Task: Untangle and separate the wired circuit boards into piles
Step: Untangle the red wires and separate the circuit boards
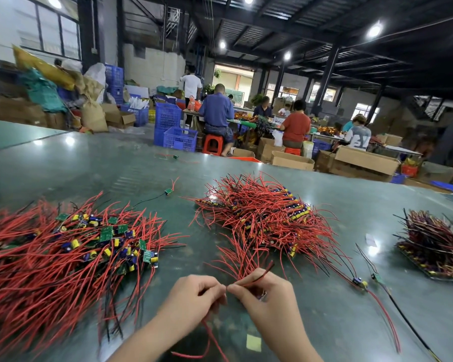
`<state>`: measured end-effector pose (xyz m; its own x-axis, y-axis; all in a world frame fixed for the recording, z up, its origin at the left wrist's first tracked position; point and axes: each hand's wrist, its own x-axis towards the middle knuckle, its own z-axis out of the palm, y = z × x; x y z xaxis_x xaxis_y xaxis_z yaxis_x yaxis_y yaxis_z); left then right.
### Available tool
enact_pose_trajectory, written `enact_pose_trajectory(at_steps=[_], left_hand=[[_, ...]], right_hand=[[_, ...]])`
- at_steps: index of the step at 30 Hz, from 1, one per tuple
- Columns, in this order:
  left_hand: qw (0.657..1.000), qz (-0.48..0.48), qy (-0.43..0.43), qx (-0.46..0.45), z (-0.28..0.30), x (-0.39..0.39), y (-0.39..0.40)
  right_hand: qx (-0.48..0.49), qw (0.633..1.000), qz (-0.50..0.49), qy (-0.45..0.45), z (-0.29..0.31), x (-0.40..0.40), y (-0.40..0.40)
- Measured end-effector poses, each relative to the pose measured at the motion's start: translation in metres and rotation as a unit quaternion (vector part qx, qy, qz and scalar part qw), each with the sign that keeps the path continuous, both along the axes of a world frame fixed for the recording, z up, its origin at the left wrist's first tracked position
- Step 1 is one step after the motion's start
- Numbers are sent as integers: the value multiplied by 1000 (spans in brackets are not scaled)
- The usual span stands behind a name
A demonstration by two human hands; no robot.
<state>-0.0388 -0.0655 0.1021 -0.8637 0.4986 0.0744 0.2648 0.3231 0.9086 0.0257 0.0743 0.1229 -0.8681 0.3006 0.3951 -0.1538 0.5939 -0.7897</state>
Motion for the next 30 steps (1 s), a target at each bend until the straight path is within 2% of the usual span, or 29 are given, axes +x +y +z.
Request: enact_pose_trajectory(at_steps=[2, 4, 6, 9, 15, 19, 21, 25, 28, 29, 30], left_hand=[[998, 18, 53, -18, -4, -2, -1], [995, 18, 96, -21, -5, -2, -1], [989, 16, 143, -13, -6, -2, 0], [985, 12, 172, 0, -4, -2, 0], [997, -14, 72, 2, 2, -1, -1], [995, -60, -57, 63, 5, 4, 3], [992, -59, -83, 79, 4, 4, 4], [992, -35, -83, 89, 4, 4, 4], [987, -59, -111, 99, 5, 7, 4], [985, -65, -122, 105, 6, 8, 3], [984, -66, -128, 108, 6, 8, 3]], right_hand=[[5, 1000, -3, -13, -2, -1, -1], [-83, 995, 19, -56, 0, -1, 4], [-198, 974, 56, -100, 2, 0, 8], [-252, 959, 70, -113, 2, 2, 9], [-272, 961, -45, 12, 0, -3, 13], [-296, 952, -65, 43, -3, -4, 10], [-319, 943, -70, 62, -2, -4, 13], [-401, 912, -61, 68, -4, -5, 17], [-531, 845, -10, 69, -5, -7, 13], [-540, 839, -6, 73, -5, -8, 13], [-516, 853, -15, 76, -5, -8, 14]])
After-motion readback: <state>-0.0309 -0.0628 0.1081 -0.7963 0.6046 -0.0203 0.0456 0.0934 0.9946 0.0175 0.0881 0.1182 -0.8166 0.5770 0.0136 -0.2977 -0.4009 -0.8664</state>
